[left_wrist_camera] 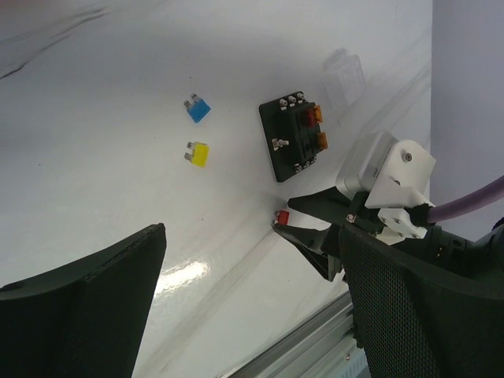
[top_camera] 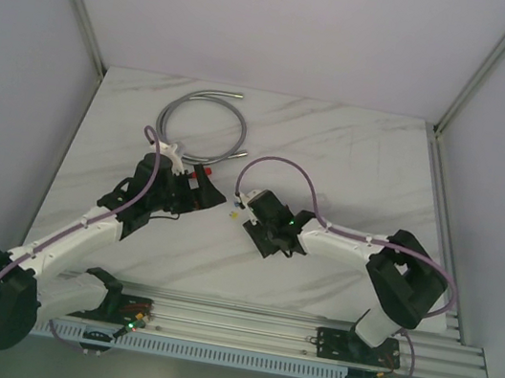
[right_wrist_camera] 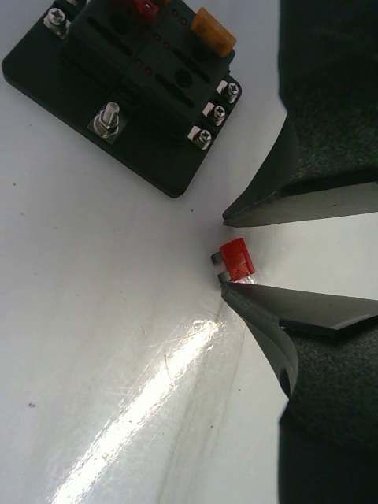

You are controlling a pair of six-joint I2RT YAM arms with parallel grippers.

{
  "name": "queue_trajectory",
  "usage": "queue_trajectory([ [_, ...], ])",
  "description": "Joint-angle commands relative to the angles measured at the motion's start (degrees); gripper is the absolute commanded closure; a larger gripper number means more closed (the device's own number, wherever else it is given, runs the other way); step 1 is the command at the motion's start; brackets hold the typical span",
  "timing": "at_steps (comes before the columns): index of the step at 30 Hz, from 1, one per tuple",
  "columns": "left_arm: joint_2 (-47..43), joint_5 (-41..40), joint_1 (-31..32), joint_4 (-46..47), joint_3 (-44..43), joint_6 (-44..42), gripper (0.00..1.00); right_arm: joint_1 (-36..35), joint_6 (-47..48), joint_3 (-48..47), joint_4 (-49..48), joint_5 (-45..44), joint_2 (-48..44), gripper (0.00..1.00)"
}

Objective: Snap on the fuse box
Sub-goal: Pick up the fuse from the center of the board.

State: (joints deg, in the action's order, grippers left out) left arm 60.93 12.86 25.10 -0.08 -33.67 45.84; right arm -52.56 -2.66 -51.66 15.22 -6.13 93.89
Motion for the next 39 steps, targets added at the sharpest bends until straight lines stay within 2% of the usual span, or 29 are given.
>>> queue_trajectory([
  [1,0.24,0.20,0.20,-0.52,-1.13,0.06,0.00,0.37,2.19,0.26,2.62,3.42,3.37,0.59],
  [5,0.66,0.35,0.23,-0.53,-1.28,-0.05,0.00,0.42,0.95,0.18,4.11,4.34,3.53,0.63],
  [24,0.94,0.10,0.58,-0.54,-1.40,0.04,0.00,0.38,-2.24,1.30,6.09,2.07,0.81,0.63],
  [32,0.63,0.07,0.65,-0.58,-1.33,0.12,0.00,0.39,-2.69,2.06,5.42,0.97,1.66,0.69],
  [39,1.34,0.69,0.98,-0.10,-1.29,0.39,0.00,0.44,-2.47,3.33,2.30,0.46,-2.89,0.77],
])
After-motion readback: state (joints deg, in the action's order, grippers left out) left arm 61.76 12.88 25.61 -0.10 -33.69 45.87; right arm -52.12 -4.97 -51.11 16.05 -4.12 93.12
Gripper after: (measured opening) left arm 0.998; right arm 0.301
